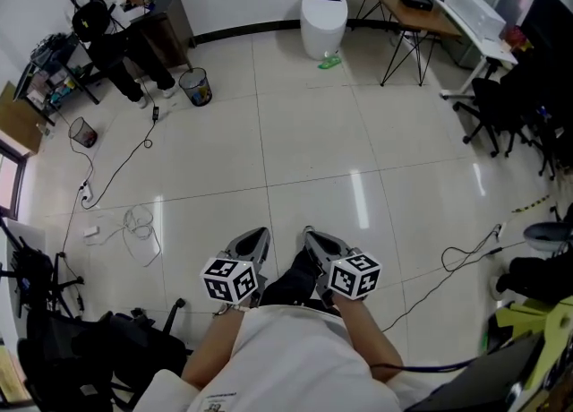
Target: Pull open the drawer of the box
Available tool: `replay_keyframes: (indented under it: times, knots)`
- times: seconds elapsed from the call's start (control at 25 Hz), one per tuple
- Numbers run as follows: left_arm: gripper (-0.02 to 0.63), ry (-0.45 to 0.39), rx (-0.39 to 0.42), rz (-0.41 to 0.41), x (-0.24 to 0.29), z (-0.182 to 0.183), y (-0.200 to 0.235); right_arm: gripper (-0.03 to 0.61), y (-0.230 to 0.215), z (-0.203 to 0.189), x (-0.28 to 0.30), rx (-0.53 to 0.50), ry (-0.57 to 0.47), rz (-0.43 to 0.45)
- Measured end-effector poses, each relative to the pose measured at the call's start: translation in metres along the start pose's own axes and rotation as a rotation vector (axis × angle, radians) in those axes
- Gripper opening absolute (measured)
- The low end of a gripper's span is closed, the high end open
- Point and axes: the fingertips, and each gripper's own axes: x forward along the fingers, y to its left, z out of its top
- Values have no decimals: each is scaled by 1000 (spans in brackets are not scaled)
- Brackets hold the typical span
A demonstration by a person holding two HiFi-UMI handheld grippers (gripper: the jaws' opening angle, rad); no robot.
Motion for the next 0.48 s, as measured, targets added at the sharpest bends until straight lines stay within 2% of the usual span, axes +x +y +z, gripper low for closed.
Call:
replay_keyframes:
  times: [0.48]
  knots:
    - [3,66,42,-139,102,20,-41,-12,-81,58,-18,18,-90,-129]
